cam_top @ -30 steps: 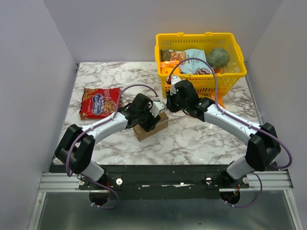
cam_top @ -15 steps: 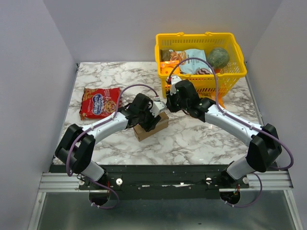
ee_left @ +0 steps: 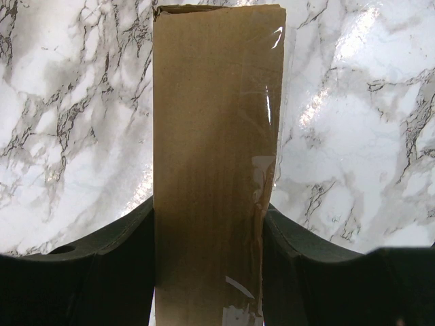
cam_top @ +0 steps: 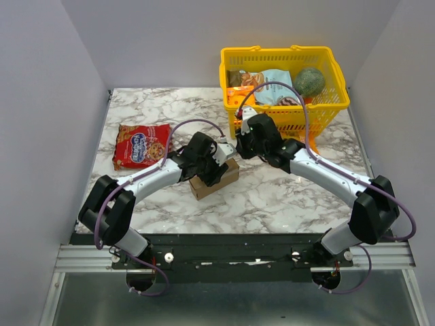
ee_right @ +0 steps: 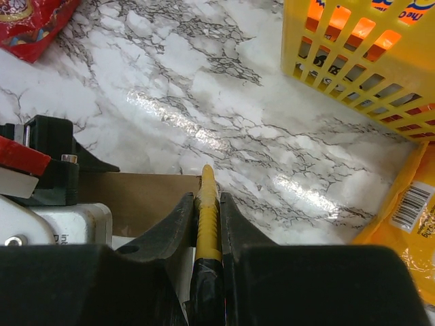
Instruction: Unpack the express box
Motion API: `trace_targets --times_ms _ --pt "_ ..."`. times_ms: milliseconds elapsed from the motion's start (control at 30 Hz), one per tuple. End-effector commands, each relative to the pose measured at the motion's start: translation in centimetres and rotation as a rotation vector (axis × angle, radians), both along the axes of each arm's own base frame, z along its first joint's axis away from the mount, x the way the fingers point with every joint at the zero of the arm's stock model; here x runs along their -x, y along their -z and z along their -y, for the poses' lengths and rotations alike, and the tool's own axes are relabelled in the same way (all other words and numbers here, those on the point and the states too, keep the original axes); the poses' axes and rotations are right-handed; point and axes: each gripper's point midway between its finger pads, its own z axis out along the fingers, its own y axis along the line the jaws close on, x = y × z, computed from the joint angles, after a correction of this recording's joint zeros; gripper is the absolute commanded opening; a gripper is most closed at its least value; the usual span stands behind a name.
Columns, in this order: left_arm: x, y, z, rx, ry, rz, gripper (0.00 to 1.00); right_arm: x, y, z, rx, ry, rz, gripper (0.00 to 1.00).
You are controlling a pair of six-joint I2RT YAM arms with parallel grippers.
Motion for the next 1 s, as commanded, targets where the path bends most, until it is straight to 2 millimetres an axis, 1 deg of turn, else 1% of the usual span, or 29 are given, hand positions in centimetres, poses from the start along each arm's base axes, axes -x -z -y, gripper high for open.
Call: trace_targets --times_ms 0,200,367,567,967 --pt "1.3 2.0 -0.1 -0.022 0.011 -0.08 0.57 -0.6 -2.6 0.5 0.001 0.039 0.075 0.0" --pt "1.2 2.0 0.0 -0.021 0.012 -0.08 0.57 0.0 -1.8 0.1 -0.004 0.013 0.047 0.0" --pt "1.1 1.9 0.0 -0.019 0.009 -0.079 0.57 0.5 -1.3 -0.8 -0.025 -0.028 0.01 0.0" --pt "1.2 2.1 -0.1 -0.024 0.009 -0.082 0.57 0.3 -0.8 -0.5 0.002 -0.027 0.008 0.01" --pt "0.9 2.1 0.2 -0.018 0.004 -0.084 0.57 0.7 0.2 -0.4 0.026 -0.035 -0.021 0.0"
